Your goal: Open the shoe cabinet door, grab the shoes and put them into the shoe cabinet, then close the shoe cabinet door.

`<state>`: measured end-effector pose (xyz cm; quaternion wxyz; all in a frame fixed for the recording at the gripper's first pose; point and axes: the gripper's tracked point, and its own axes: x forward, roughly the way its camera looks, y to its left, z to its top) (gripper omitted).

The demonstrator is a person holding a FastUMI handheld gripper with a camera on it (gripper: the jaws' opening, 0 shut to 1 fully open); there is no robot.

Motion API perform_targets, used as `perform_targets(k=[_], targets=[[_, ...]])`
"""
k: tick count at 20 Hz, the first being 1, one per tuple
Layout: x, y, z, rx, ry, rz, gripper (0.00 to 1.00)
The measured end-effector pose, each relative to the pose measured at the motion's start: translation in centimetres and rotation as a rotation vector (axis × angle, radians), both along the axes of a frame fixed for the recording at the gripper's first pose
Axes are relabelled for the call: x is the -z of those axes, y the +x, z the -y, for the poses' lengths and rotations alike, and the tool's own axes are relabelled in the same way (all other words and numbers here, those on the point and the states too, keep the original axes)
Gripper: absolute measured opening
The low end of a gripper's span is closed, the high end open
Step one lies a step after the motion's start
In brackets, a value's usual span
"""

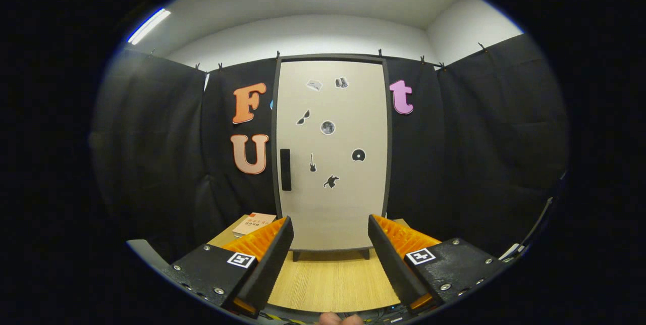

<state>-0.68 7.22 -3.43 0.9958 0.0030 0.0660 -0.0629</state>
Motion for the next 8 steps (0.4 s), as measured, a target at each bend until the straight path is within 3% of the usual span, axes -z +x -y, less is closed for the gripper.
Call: perform_targets(k=[8], targets=[[-3.4, -3.4, 4.0, 0.056, 0.047, 0.075, 0.93]])
